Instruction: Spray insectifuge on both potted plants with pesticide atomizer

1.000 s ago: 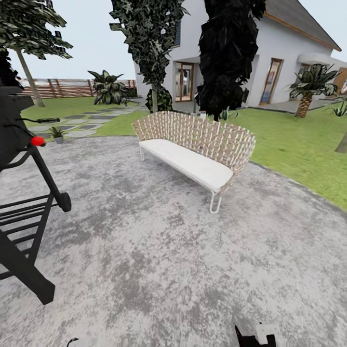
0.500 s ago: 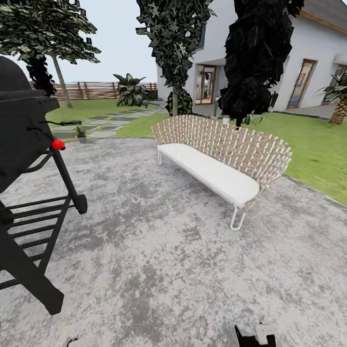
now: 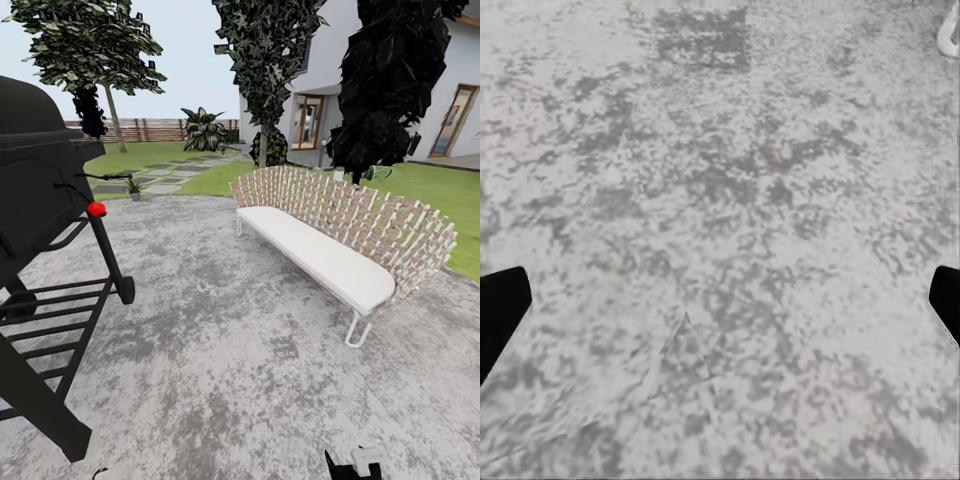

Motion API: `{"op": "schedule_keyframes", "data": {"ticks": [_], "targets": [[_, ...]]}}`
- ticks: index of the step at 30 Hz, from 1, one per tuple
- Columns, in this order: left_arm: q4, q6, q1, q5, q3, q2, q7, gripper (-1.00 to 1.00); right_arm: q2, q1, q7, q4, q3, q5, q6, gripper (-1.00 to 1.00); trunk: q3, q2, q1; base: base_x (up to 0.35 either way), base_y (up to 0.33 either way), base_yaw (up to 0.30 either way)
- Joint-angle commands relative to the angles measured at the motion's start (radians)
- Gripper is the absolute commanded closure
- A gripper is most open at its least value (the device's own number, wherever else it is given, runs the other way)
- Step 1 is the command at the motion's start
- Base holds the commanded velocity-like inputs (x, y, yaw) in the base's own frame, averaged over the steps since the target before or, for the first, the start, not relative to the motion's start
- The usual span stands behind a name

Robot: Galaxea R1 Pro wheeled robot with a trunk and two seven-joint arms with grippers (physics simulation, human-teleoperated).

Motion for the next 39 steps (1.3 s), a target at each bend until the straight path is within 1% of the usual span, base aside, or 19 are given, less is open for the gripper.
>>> {"op": "schedule_keyframes", "data": {"ticks": [1, 11, 30, 39], "targets": [[0.001, -0.004, -0.001, -0.001, 0.001, 0.000, 0.001, 1.00, 0.000, 0.000, 0.002, 0.001, -0.001, 0.004, -0.003, -1.00, 0.000, 0.000, 0.000, 0.340, 0.000, 0.174], [0.001, -0.004, -0.001, -0.001, 0.001, 0.000, 0.001, 1.00, 0.000, 0.000, 0.002, 0.001, -0.001, 0.004, -0.003, -1.00, 0.013, 0.000, 0.000, 0.340, -0.017, 0.174], [0.001, -0.004, -0.001, -0.001, 0.001, 0.000, 0.001, 1.00, 0.000, -0.001, 0.003, 0.001, -0.001, 0.004, -0.003, -1.00, 0.036, 0.000, 0.000, 0.340, -0.089, 0.171], [0.001, -0.004, -0.001, -0.001, 0.002, 0.000, 0.001, 1.00, -0.003, 0.000, 0.003, 0.001, -0.001, 0.004, -0.003, -1.00, 0.050, 0.000, 0.000, 0.340, -0.123, 0.063]]}}
